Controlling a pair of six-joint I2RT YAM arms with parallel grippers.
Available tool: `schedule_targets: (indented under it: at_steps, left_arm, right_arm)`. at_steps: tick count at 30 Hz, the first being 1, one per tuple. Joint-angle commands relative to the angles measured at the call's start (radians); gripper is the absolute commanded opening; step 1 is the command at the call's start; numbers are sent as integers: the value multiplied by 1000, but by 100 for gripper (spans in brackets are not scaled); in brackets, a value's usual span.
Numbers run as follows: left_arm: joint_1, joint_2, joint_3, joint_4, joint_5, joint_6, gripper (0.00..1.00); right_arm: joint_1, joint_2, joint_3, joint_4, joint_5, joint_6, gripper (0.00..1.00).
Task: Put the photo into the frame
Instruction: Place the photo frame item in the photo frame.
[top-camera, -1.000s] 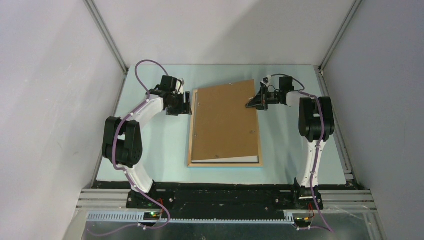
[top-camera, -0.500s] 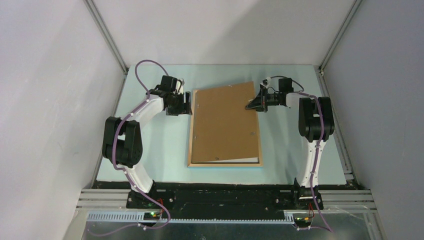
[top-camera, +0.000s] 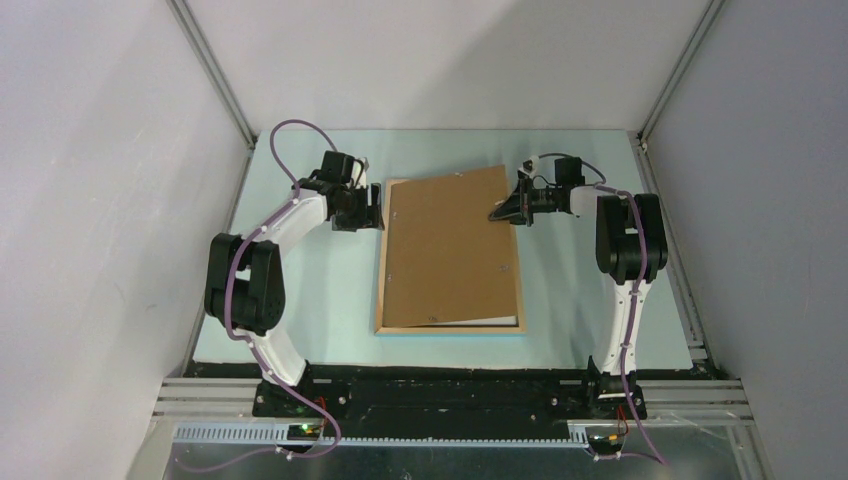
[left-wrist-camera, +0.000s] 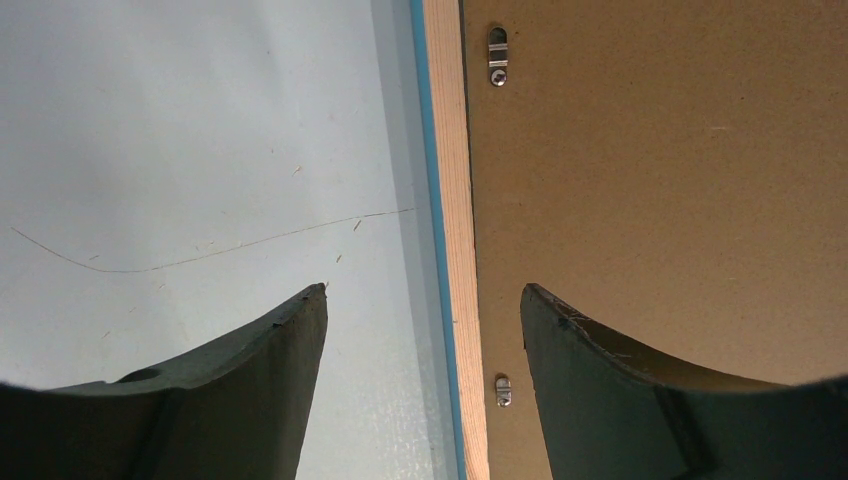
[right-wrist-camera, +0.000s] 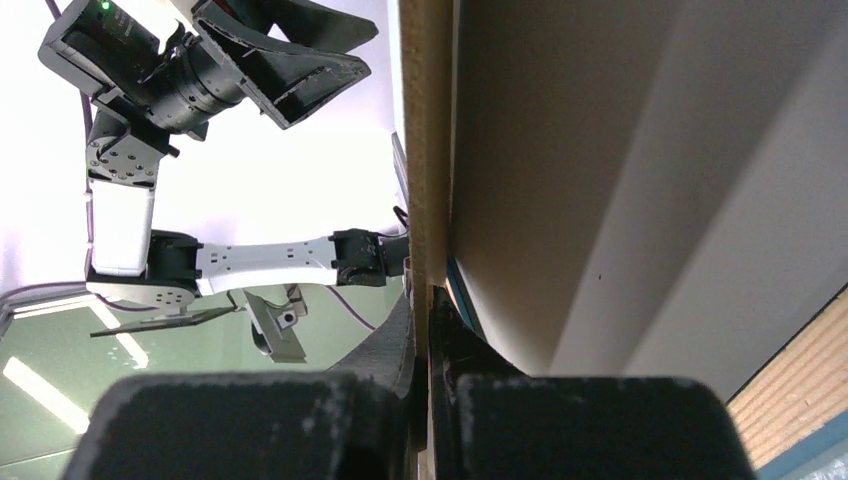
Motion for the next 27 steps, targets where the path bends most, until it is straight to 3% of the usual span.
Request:
schedule_targets:
  at_steps: [1,27]
  left_arm:
    - [7,-49,-3,23,5,19,76]
    - [7,-48,-6,22,7,19,76]
  right_arm:
    - [7,1,-6,3,-87,10,0]
    - [11,39,6,103,-76,74,0]
